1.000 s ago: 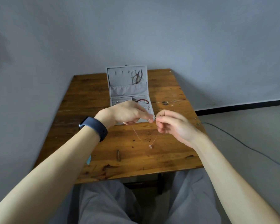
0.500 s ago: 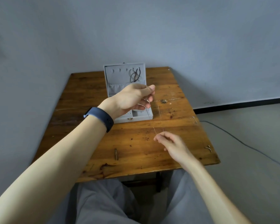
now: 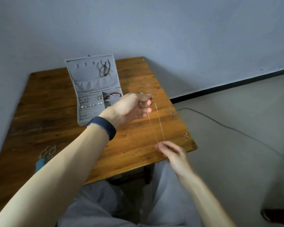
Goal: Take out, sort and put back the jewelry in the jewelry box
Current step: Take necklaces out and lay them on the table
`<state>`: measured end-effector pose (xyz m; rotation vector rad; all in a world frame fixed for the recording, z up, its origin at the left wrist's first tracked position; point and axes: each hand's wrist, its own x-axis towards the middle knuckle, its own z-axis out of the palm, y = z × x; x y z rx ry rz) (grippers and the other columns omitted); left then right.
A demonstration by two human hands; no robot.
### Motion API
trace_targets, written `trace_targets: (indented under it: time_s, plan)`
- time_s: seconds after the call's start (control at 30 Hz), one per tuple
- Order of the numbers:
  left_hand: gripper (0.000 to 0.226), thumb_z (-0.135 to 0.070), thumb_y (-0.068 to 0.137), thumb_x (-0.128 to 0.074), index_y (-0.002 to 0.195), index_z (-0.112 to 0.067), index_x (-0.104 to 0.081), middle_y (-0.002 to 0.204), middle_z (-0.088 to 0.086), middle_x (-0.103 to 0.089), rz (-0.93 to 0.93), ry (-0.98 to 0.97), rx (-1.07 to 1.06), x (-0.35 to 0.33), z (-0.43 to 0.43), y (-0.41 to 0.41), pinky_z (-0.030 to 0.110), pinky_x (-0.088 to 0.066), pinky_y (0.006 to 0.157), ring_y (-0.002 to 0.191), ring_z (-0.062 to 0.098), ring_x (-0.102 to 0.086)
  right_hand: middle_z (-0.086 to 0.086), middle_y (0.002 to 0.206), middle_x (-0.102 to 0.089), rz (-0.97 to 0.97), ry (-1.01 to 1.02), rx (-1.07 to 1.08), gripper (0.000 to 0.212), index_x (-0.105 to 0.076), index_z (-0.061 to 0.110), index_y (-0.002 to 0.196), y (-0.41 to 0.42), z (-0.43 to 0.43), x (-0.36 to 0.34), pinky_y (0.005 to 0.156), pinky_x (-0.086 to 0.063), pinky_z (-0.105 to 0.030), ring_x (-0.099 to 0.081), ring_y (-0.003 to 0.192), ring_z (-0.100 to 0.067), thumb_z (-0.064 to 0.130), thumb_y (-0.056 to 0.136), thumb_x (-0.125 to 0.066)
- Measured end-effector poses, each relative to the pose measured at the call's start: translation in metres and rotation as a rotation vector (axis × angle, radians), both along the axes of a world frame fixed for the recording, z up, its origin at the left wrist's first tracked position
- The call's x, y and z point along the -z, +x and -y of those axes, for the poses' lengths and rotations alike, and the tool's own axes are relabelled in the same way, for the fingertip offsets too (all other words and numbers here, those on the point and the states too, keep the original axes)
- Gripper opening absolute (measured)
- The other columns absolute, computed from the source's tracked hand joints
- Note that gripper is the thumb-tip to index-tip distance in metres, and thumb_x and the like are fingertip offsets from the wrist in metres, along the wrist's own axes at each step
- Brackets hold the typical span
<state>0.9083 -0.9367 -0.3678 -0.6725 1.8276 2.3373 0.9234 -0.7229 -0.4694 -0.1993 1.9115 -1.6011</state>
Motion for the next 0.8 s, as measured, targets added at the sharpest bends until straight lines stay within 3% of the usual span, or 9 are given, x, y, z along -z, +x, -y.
trace_targets:
  time_s: [0.07,0.13,0.3,0.47,0.6,0.67,0.73,0.8]
  plan:
    - [0.01,-0.015,0.1,-0.053,0.096,-0.017,-0.062,0.071,-0.006,-0.057,-0.012,-0.005,0.009,0.001,-0.007,-0.009,0.028,-0.043,0.064,0.061,0.013,-0.06,0.016,0.104,-0.073,0.004,-0.028,0.059,0.018,-0.078,0.033,0.083,-0.002,-0.006,0.0,0.093,-0.043,-0.024,-0.061,0.107,-0.002,0.028,0.095,-0.066]
    - [0.011,-0.014,0.1,-0.053,0.095,-0.016,-0.063,0.071,-0.005,-0.058,-0.018,-0.008,0.006,0.003,-0.01,-0.017,0.029,-0.043,0.064,0.061,0.014,-0.061,0.011,0.109,-0.071,0.014,-0.061,0.108,0.019,-0.08,0.03,0.077,-0.006,-0.012,-0.002,0.091,-0.043,-0.021,-0.062,0.108,-0.003,0.025,0.092,-0.069]
    - [0.007,-0.017,0.1,-0.058,0.101,-0.014,-0.063,0.071,-0.005,-0.06,-0.023,-0.061,-0.017,0.013,-0.011,-0.039,0.029,-0.044,0.063,0.061,0.014,-0.059,0.005,0.076,-0.071,0.114,-0.123,0.165,0.016,-0.078,0.023,0.093,-0.011,-0.026,0.006,0.065,-0.048,-0.023,-0.065,0.074,-0.011,0.023,0.097,-0.063]
    - [0.011,-0.022,0.101,-0.059,0.1,-0.011,-0.063,0.076,-0.003,-0.068,0.008,-0.331,-0.012,0.035,-0.005,-0.069,0.03,-0.048,0.062,0.065,0.015,-0.066,0.005,0.071,-0.067,0.024,-0.063,0.217,0.019,-0.073,0.014,0.096,-0.016,-0.038,0.022,0.061,-0.048,-0.025,-0.059,0.065,-0.009,0.024,0.1,-0.058]
    - [0.015,-0.025,0.102,-0.057,0.1,-0.012,-0.063,0.083,0.0,-0.072,0.064,-0.65,-0.011,0.057,-0.009,-0.092,0.026,-0.048,0.054,0.067,0.016,-0.071,0.005,0.08,-0.074,-0.093,0.064,0.253,0.013,-0.073,0.026,0.091,-0.023,-0.038,0.033,0.069,-0.055,-0.037,-0.065,0.069,-0.01,0.028,0.098,-0.062]
    - [0.016,-0.028,0.102,-0.056,0.101,-0.014,-0.064,0.082,-0.002,-0.073,0.076,-0.807,-0.025,0.067,-0.011,-0.102,0.023,-0.047,0.05,0.066,0.014,-0.071,0.013,0.082,-0.073,-0.185,0.174,0.241,0.01,-0.072,0.032,0.091,-0.027,-0.039,0.038,0.071,-0.055,-0.026,-0.067,0.075,-0.004,0.034,0.095,-0.064]
    - [0.014,-0.029,0.101,-0.056,0.097,-0.018,-0.064,0.076,-0.006,-0.069,0.08,-0.994,-0.014,0.076,-0.012,-0.109,0.022,-0.045,0.051,0.062,0.012,-0.064,0.019,0.081,-0.071,-0.263,0.307,0.191,0.01,-0.071,0.035,0.091,-0.03,-0.042,0.036,0.063,-0.045,-0.008,-0.063,0.079,0.006,0.04,0.094,-0.063]
    - [0.011,-0.031,0.1,-0.056,0.098,-0.022,-0.062,0.078,-0.005,-0.067,0.088,-1.122,0.01,0.088,-0.013,-0.115,0.024,-0.049,0.057,0.066,0.012,-0.062,0.019,0.079,-0.071,-0.291,0.375,0.15,0.012,-0.069,0.036,0.089,-0.033,-0.043,0.034,0.059,-0.041,-0.007,-0.061,0.078,0.009,0.045,0.094,-0.061]
